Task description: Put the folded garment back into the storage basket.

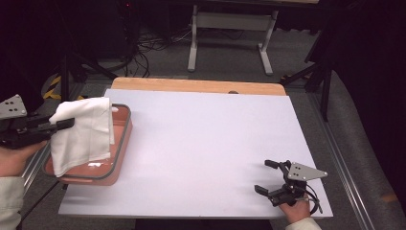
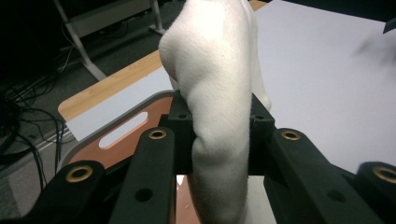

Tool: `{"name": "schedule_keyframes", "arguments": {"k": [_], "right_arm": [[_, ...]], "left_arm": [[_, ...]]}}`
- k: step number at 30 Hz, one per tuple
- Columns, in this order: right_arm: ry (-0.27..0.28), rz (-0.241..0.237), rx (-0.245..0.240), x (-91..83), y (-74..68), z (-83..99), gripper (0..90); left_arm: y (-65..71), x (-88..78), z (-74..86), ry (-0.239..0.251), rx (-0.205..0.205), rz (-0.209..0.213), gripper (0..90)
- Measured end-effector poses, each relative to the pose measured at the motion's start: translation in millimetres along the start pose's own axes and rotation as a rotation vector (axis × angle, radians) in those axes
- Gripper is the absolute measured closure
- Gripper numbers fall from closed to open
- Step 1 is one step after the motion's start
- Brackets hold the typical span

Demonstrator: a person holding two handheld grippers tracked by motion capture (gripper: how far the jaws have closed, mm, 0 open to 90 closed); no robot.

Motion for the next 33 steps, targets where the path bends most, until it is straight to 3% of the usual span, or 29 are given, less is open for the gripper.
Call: {"name": "schedule_keyframes", "arguments": {"k": [7,18,33], "right_arm": [[0.001,-0.002,0.000,0.3,-0.2,-0.1,1.1],[0.000,-0.002,-0.001,0.7,-0.1,-0.1,1.1],[-0.001,-0.004,-0.002,0.8,-0.1,-0.1,1.1]], "left_arm": [[-4.8,4.0,5.8,-0.011,-0.007,-0.004,71.3],[-10.4,15.7,17.0,0.010,-0.027,-0.029,71.3],[-8.8,26.0,28.5,-0.014,-0.041,0.007,71.3]]}}
Point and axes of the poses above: each handheld gripper's, and its own axes: x roughly forward along the jaws, z roughly out of its underside, y roughly to its right, the point moved 6 cm from there along x, roughly forward along the jaws, and after that the axes turned 5 degrees about -z, right-handed, at the moved point
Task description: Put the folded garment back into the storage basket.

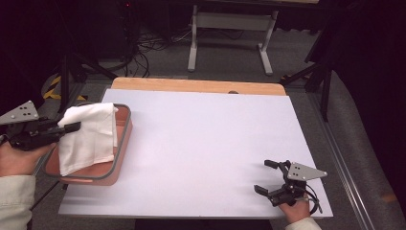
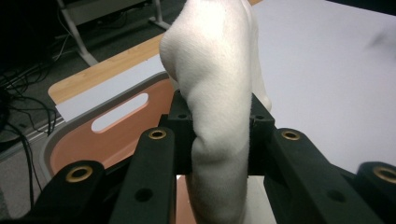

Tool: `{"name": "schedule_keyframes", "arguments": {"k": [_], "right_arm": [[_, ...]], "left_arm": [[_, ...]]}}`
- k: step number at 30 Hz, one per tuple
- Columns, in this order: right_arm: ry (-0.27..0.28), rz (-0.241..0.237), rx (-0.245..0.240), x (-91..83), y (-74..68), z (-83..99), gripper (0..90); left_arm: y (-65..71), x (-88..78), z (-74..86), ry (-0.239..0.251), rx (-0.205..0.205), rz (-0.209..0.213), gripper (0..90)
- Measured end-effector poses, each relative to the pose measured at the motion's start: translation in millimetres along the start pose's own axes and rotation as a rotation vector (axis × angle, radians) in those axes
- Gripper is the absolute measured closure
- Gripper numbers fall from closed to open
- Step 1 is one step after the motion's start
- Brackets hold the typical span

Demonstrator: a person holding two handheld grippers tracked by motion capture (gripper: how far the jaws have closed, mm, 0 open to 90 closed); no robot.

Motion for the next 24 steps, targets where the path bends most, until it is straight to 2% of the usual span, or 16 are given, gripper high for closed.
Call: {"name": "schedule_keyframes", "arguments": {"k": [17,24], "right_arm": [[-0.001,-0.003,0.001,0.1,-0.3,0.0,1.1],[-0.002,-0.003,0.001,0.2,-0.2,0.1,1.1]], "left_arm": [[5.0,15.0,13.2,-0.064,0.002,0.037,71.1],[6.3,18.6,19.8,-0.086,-0.010,0.060,71.0]]}}
Point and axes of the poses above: each handheld gripper's, and its own axes: x roughly forward along the jaws, z roughly out of its underside, y roughly to its right, the point moved 6 cm from there along x, roughly forward along the jaws, and after that the axes turned 5 degrees about -z, right-handed, at the moved point
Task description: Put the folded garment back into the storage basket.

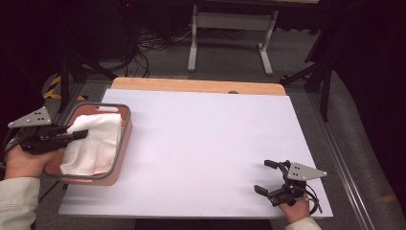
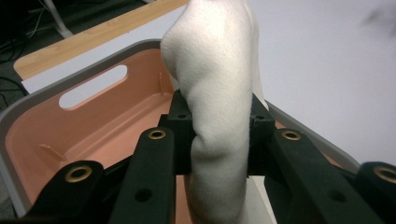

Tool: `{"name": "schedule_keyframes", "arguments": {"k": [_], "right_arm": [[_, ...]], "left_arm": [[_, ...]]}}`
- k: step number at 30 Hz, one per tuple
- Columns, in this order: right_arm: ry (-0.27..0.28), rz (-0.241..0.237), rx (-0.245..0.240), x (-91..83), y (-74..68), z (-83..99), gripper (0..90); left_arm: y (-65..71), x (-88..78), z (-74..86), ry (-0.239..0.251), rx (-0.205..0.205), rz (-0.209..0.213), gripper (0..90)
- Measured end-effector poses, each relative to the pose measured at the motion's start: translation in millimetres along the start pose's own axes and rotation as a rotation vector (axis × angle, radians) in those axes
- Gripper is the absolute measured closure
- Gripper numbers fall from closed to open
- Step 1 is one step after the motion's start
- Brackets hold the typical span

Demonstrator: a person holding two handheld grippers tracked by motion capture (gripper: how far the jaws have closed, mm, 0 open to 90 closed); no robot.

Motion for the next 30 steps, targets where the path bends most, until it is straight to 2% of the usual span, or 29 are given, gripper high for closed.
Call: {"name": "schedule_keyframes", "arguments": {"k": [14,30], "right_arm": [[-0.001,-0.001,0.000,0.1,0.0,0.1,1.2],[-0.001,-0.004,-0.001,-0.1,-0.3,0.1,1.1]], "left_arm": [[0.3,7.5,5.0,-0.031,-0.007,0.000,70.8],[-4.6,24.1,-1.6,-0.069,0.022,-0.059,70.2]]}}
Point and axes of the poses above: each handheld gripper's, and its own axes: x roughly forward along the jaws, z roughly out of its underside, y roughly to its right, the point moved 6 cm from there along x, roughly forward along the jaws, and after that the axes turned 5 degrees about -z, right-handed, at the moved point
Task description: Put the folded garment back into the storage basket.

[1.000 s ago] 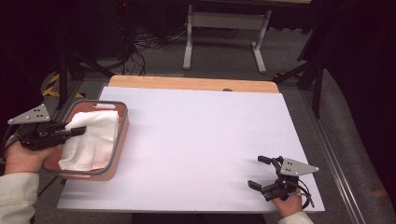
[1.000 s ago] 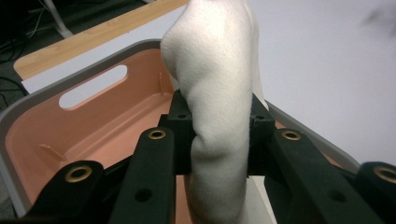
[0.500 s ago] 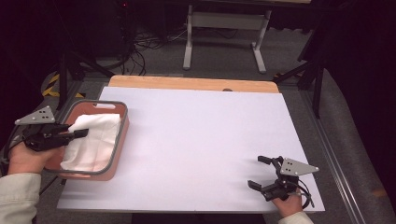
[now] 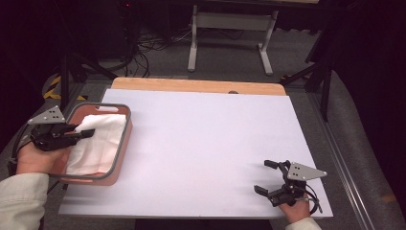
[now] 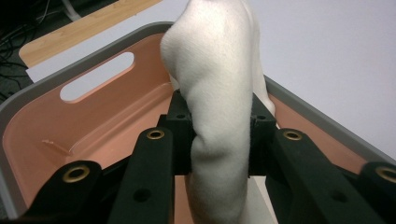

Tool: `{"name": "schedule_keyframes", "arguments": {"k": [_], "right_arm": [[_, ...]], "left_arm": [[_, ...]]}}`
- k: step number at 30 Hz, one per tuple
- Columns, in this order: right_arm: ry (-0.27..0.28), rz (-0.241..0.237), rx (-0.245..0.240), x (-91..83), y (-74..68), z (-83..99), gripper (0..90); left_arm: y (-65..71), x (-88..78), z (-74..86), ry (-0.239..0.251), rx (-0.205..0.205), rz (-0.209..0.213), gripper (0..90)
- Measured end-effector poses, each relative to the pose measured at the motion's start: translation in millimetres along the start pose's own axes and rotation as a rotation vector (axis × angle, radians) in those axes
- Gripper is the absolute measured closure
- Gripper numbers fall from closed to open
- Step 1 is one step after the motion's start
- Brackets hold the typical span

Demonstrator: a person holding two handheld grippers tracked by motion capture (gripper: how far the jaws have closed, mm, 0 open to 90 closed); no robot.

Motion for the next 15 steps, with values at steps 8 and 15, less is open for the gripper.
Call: {"name": "schedule_keyframes", "arguments": {"k": [8,15], "right_arm": [[0.001,-0.002,0.000,-0.3,-0.2,0.0,1.2],[0.001,-0.003,0.001,-0.2,-0.2,-0.1,1.1]], "left_arm": [[-3.1,5.1,0.0,-0.002,-0.026,-0.012,69.8],[-9.8,4.8,-6.1,0.071,-0.073,-0.066,40.1]]}}
Point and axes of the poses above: each handheld gripper's, and its own axes: x roughly forward along the jaws, z roughly out of its underside, y roughly to its right, the point moved 6 cm from there along x, roughly forward along the jaws, and after that the axes turned 5 degrees about -z, right-handed, at the moved point
